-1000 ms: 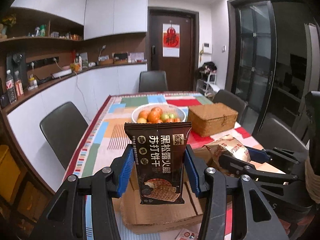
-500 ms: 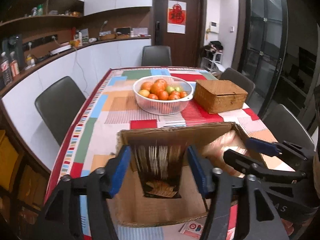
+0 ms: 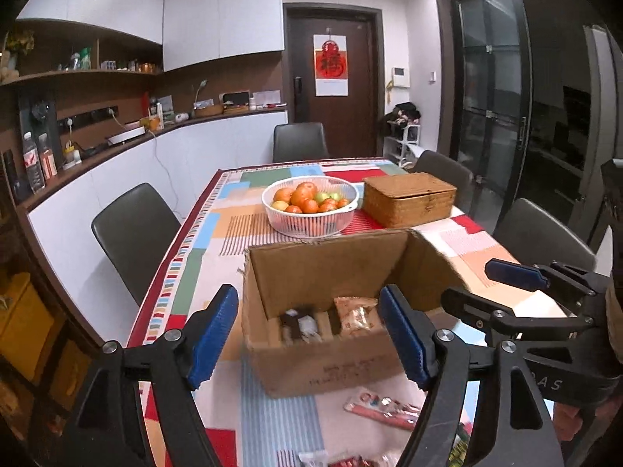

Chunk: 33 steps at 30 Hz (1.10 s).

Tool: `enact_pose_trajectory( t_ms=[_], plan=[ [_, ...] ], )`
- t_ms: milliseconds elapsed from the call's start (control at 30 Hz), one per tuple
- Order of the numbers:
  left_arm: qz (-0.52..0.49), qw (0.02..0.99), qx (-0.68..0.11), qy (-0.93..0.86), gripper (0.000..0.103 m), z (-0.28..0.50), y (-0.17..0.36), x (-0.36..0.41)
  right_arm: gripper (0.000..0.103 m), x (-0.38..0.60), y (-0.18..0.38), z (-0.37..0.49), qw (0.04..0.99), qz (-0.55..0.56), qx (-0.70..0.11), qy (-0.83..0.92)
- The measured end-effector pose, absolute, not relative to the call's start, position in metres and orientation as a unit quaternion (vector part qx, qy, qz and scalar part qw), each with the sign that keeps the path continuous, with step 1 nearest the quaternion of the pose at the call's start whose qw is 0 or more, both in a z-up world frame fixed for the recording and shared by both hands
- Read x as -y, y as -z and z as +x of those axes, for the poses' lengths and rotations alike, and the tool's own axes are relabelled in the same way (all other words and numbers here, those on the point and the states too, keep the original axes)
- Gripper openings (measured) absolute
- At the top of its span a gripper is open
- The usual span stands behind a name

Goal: Organize snacks
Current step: 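Move both tools back toward the remaining snacks on the table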

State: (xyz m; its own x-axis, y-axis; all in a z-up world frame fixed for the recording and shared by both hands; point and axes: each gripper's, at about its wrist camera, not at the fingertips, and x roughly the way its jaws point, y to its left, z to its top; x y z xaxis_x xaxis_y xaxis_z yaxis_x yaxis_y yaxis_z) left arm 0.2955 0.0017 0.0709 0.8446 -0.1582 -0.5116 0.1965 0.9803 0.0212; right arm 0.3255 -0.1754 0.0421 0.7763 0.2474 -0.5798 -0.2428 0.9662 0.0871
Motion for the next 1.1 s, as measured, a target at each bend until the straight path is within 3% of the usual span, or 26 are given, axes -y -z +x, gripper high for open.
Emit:
enact_pose_trajectory(
  t_ms=[500,1100],
  plan=[
    [0.031,0.945,-0.304,0.118,0.076,0.221,-0.043,0.012,0.064,0.188,-0.034,0.242,0.941,-0.017,-0.308,-0.138],
    [0.048,0.907,-0.395,0.141,0.075,0.196,0.030,0.021,0.064,0.195,0.040,0.208,0.900,-0.027,-0.415,-0.132]
  ],
)
